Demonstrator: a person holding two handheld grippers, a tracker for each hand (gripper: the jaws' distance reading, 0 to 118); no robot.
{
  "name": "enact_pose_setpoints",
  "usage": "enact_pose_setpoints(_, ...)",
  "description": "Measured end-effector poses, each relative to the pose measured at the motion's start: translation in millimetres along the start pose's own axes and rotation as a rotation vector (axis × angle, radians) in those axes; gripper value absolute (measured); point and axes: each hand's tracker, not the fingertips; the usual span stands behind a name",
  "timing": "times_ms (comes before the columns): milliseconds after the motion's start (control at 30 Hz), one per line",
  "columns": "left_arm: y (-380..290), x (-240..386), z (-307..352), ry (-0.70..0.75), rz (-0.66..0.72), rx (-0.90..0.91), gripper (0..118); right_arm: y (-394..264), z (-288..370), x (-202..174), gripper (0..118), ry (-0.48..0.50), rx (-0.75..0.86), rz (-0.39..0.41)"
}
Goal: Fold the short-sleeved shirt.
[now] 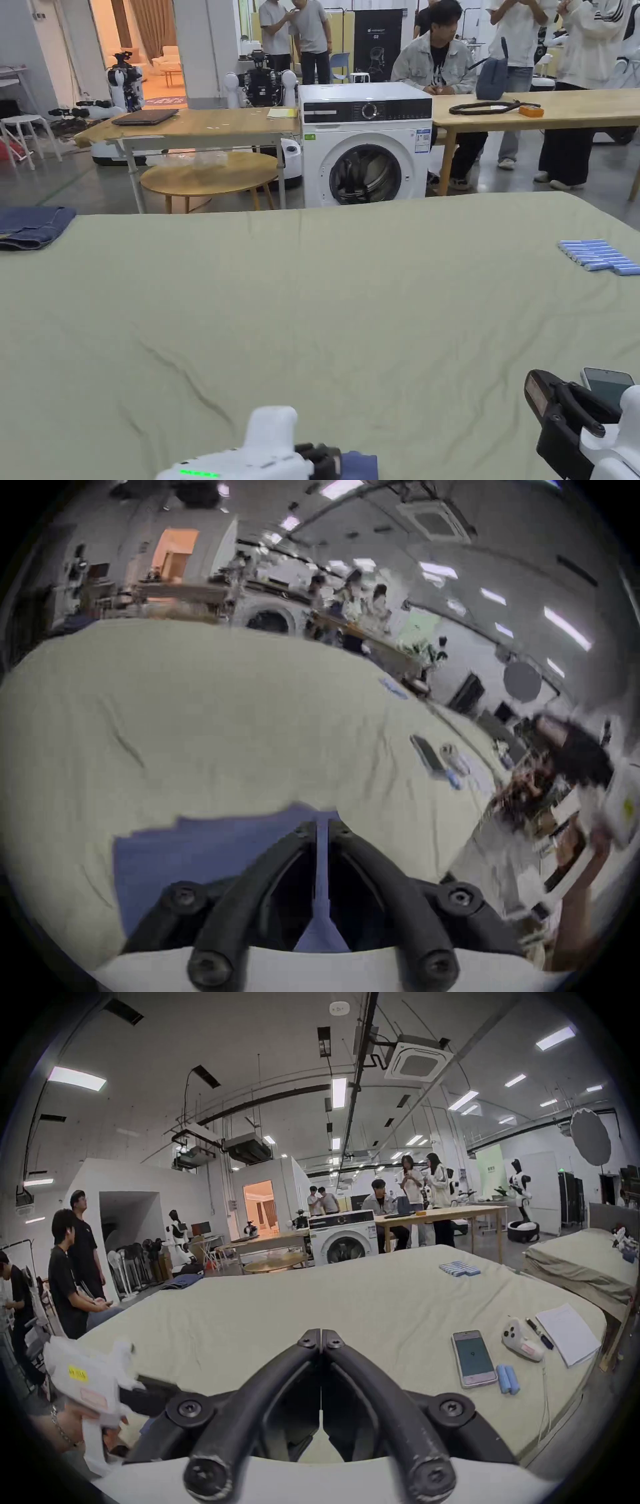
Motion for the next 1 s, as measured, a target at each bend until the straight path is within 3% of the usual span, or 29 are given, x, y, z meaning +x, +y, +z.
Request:
enact_pose_setpoints(133,-43.6,-0.1,-77.8,0.124,-0.021,-0.291,0,-5.5,-4.6,-10.3,0,0.035,-0.032,0.001)
enact_pose_setpoints(200,-44.2,-3.7,-76.7,0.003,0.054,-0.191,0,-6.4,-3.2,-14.5,0,0.046,-0.043,0.015)
enact_pose_setpoints(300,-24.1,-8.8,-53.9,-0.015,0.185,-0.187,0,-7.4,-2.0,-17.7,0,0.065,-0.054,0.035)
enact_pose_setpoints(400,-8.2,-9.9,-11.2,0.014,0.073,-0.061,0,-9.1,-10.1,-25.4,0,0.099,-0.083,0.032)
enact_pose_setpoints(500,1.9,-24.9,40.6,-0.002,0.096,0.068,0,-17.3,-26.3,-40.8,0,0.17,-0.164,0.031)
enact_pose_setpoints(667,-6.0,-74.0,104.1,0.005,0.297,0.21,0,-54.4,-72.4,-76.1,0,0.28,-0.424,0.047)
enact_pose_setpoints(733,-18.0,-97.1,117.7,-0.003,0.382,0.234,0,-83.0,-99.4,-90.3,0,0.288,-0.636,0.076)
enact_pose_setpoints(767,-25.2,-106.7,121.6,-0.003,0.421,0.233,0,-98.3,-111.2,-97.0,0,0.276,-0.735,0.106)
enact_pose_setpoints(833,-42.1,-125.1,126.7,-0.016,0.539,0.24,0,-141.9,-134.7,-111.3,0,0.237,-0.991,0.252)
enact_pose_setpoints(867,-49.5,-133.0,127.5,-0.045,0.591,0.25,0,-154.5,-137.3,-115.4,0,0.246,-0.996,0.294)
enact_pose_setpoints(900,-57.1,-142.1,126.9,-0.107,0.648,0.254,0,-145.4,-130.8,-117.1,0,0.241,-0.849,0.305)
enact_pose_setpoints(933,-63.4,-150.9,124.2,-0.183,0.705,0.239,0,-133.8,-130.5,-117.0,0,0.241,-0.891,0.273)
enact_pose_setpoints(967,-68.0,-158.0,119.7,-0.232,0.757,0.228,6,-128.2,-131.8,-114.2,0,0.244,-0.907,0.255)
enact_pose_setpoints(1000,-71.5,-164.6,113.0,-0.284,0.813,0.219,33,-125.7,-135.9,-109.7,0,0.26,-0.938,0.223)
